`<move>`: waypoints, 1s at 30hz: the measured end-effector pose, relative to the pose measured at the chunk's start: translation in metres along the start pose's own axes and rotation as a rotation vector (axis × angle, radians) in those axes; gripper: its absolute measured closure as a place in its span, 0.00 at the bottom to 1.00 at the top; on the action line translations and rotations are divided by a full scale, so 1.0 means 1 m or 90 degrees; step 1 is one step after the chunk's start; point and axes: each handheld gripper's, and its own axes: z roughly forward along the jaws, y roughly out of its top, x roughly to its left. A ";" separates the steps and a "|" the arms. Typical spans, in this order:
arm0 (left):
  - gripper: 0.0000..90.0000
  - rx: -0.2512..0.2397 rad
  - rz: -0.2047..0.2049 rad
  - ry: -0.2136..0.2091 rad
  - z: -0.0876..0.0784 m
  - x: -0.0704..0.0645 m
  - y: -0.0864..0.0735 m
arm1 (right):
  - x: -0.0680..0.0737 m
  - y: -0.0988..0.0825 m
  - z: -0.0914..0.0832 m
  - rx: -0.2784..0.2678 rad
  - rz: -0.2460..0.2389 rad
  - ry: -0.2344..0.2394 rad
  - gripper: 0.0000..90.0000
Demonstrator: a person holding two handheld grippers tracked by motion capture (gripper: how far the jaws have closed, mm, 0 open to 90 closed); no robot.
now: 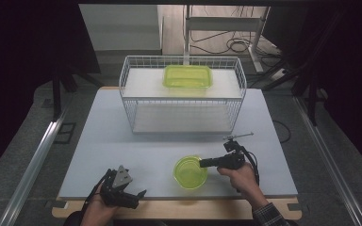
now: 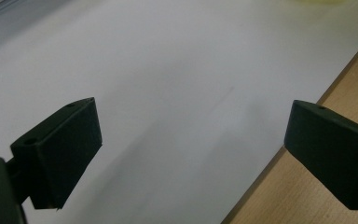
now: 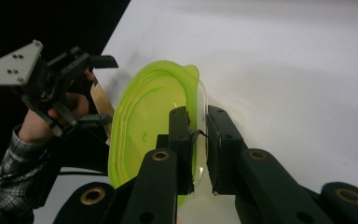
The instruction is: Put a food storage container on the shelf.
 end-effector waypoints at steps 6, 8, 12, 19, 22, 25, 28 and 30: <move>0.04 -0.002 -0.004 0.000 0.000 0.000 0.000 | 0.001 0.004 -0.011 -0.033 0.011 0.003 0.90; 0.04 -0.003 -0.006 0.000 0.000 0.001 0.000 | 0.002 0.006 -0.015 -0.043 0.014 0.003 0.90; 0.04 -0.002 -0.013 -0.003 -0.001 0.001 0.000 | 0.003 0.011 -0.021 -0.058 0.016 0.006 0.90; 0.04 0.000 -0.018 -0.007 -0.001 0.002 0.000 | 0.009 0.020 -0.030 -0.076 0.018 0.010 0.90; 0.04 0.001 -0.017 -0.007 -0.001 0.002 0.000 | 0.012 0.025 -0.034 -0.084 0.018 0.009 0.90; 0.04 0.002 -0.016 -0.007 -0.001 0.001 0.000 | 0.014 0.030 -0.038 -0.092 0.018 0.009 0.90; 0.04 0.002 -0.016 -0.007 -0.001 0.001 0.000 | 0.018 0.035 -0.042 -0.098 0.016 0.008 0.90; 0.04 0.002 -0.016 -0.007 -0.001 0.001 0.000 | 0.021 0.040 -0.045 -0.103 0.012 0.006 0.90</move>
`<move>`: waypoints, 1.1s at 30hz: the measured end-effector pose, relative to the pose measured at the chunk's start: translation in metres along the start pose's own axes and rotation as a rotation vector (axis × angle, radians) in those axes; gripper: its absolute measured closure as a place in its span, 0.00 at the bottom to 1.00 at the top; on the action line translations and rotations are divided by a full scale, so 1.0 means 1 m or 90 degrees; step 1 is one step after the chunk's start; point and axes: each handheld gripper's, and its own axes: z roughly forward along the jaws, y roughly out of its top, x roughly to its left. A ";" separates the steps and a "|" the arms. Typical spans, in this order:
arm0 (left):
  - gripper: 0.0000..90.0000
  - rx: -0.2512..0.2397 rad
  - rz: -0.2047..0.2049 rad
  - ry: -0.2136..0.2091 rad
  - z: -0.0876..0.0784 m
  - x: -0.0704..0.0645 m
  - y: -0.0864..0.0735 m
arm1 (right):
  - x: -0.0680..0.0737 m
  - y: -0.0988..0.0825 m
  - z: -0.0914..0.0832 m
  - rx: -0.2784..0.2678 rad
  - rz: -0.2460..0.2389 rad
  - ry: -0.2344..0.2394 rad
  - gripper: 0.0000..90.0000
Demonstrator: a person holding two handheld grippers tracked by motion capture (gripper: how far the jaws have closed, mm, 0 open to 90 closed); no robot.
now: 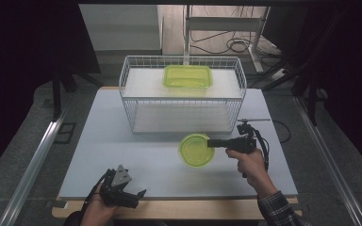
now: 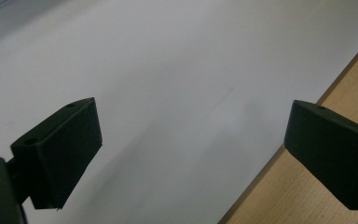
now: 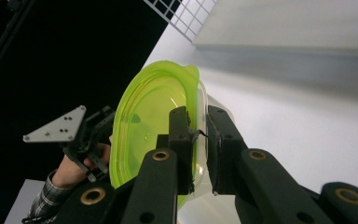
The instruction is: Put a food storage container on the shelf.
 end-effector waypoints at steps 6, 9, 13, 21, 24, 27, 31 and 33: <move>0.04 -0.001 0.000 0.000 0.000 0.000 0.000 | 0.009 0.015 -0.006 -0.010 -0.005 0.006 0.90; 0.04 -0.001 0.001 0.001 0.000 0.000 0.000 | 0.012 0.021 -0.008 -0.017 -0.008 0.008 0.90; 0.04 -0.001 0.002 0.001 0.000 0.000 0.000 | 0.019 0.030 -0.012 -0.027 -0.010 0.012 0.91; 0.04 -0.001 0.003 0.002 0.000 0.001 0.000 | 0.037 0.052 -0.023 -0.050 -0.025 0.016 0.91; 0.04 -0.001 0.002 0.002 0.000 0.001 0.000 | 0.042 0.060 -0.026 -0.058 -0.030 0.014 0.91; 0.04 -0.002 0.003 0.002 0.000 0.001 0.000 | 0.047 0.067 -0.029 -0.065 -0.031 0.017 0.91; 0.04 -0.002 0.002 0.001 0.000 0.001 0.000 | 0.054 0.078 -0.032 -0.074 -0.034 0.017 0.91; 0.04 -0.002 0.002 0.001 0.000 0.001 0.000 | 0.057 0.083 -0.033 -0.078 -0.035 0.016 0.91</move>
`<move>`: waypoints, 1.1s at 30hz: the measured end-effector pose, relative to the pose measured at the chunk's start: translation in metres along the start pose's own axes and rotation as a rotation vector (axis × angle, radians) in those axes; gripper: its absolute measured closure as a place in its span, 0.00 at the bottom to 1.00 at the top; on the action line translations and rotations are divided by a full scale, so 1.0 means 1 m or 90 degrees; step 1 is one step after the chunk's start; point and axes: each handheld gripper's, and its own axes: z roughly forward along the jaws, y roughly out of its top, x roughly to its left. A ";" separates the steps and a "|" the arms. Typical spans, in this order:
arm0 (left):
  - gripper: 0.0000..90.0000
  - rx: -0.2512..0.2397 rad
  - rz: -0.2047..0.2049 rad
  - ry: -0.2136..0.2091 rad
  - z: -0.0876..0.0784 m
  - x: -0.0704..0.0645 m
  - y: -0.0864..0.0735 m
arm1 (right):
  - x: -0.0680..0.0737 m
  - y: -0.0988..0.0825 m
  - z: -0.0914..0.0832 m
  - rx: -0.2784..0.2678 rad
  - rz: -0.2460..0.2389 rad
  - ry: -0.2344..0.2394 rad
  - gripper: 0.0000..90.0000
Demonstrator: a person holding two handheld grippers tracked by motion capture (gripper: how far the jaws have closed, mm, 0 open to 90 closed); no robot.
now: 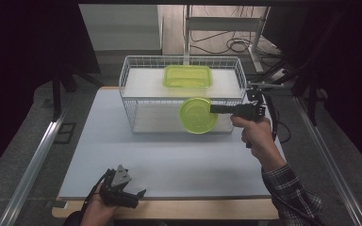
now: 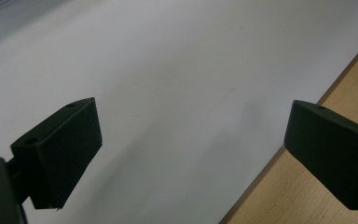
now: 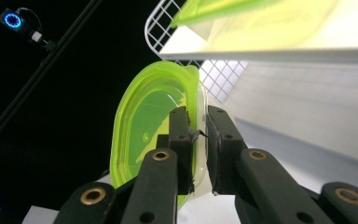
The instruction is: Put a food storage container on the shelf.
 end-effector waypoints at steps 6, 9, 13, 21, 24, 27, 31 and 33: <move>0.04 -0.002 -0.002 -0.001 0.000 0.000 0.000 | 0.009 0.015 0.002 -0.010 0.000 0.005 0.91; 0.04 -0.002 -0.002 -0.002 0.000 0.000 0.000 | 0.013 0.022 0.004 -0.013 -0.001 0.002 0.91; 0.04 -0.002 -0.002 -0.002 0.000 0.000 0.000 | 0.019 0.032 0.005 -0.022 -0.007 -0.003 0.91; 0.04 -0.001 -0.008 -0.003 -0.001 0.001 0.000 | 0.029 0.053 0.006 -0.048 -0.015 -0.015 0.91; 0.04 -0.004 -0.014 -0.004 -0.001 0.001 0.000 | 0.031 0.060 0.007 -0.057 -0.015 -0.021 0.91; 0.04 -0.004 -0.013 -0.004 -0.001 0.001 0.000 | 0.034 0.067 0.008 -0.065 -0.014 -0.025 0.91; 0.04 -0.005 -0.010 -0.003 -0.001 0.001 0.000 | 0.036 0.076 0.011 -0.075 -0.014 -0.036 0.91; 0.04 -0.006 -0.007 -0.001 -0.001 0.001 -0.001 | 0.036 0.081 0.012 -0.082 -0.013 -0.043 0.91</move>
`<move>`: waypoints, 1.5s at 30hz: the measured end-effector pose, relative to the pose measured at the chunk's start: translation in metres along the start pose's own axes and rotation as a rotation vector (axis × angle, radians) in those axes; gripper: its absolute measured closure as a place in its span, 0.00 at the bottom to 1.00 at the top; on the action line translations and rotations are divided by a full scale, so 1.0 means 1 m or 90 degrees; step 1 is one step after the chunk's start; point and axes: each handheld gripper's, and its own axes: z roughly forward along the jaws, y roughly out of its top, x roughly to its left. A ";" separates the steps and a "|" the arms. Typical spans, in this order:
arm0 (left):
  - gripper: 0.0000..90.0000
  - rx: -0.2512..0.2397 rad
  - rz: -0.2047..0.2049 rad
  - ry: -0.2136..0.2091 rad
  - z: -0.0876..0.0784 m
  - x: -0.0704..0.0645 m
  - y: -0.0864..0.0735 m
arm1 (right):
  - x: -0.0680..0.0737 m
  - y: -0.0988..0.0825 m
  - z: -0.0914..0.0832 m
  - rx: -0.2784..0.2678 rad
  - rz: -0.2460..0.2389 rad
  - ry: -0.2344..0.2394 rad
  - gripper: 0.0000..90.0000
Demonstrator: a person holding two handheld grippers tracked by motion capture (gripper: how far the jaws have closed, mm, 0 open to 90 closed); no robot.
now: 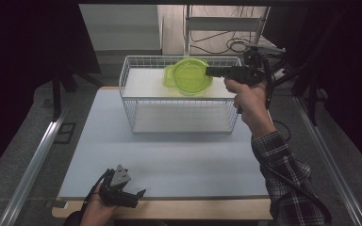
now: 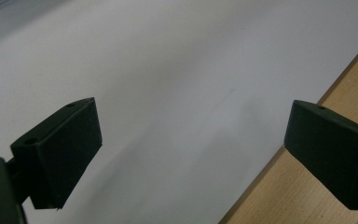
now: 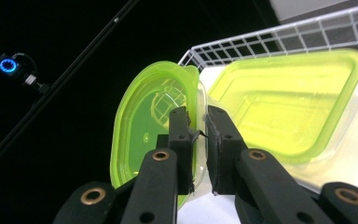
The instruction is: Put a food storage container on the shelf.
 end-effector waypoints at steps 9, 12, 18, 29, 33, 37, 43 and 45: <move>0.04 -0.001 0.004 0.002 0.000 0.000 0.000 | 0.000 0.016 0.014 -0.021 0.002 -0.041 0.90; 0.04 -0.001 0.004 0.001 0.000 0.000 0.000 | -0.002 0.019 0.020 -0.025 0.006 -0.057 0.91; 0.04 -0.002 0.005 0.000 0.000 0.000 0.000 | -0.008 0.024 0.031 -0.032 0.017 -0.081 0.90; 0.04 -0.001 0.007 -0.002 0.000 0.000 0.000 | -0.016 0.028 0.041 -0.038 0.033 -0.116 0.90; 0.04 0.002 0.010 -0.003 0.000 -0.001 0.000 | -0.015 0.029 0.042 -0.032 0.016 -0.148 0.87; 0.04 0.002 0.010 -0.003 0.000 -0.001 0.000 | -0.015 0.029 0.044 -0.029 0.002 -0.173 0.83; 0.04 0.004 0.012 -0.003 0.000 -0.001 0.000 | -0.016 0.030 0.046 -0.025 -0.009 -0.191 0.78; 0.04 0.005 0.011 -0.003 0.000 -0.001 0.000 | -0.017 0.030 0.046 -0.026 -0.002 -0.186 0.76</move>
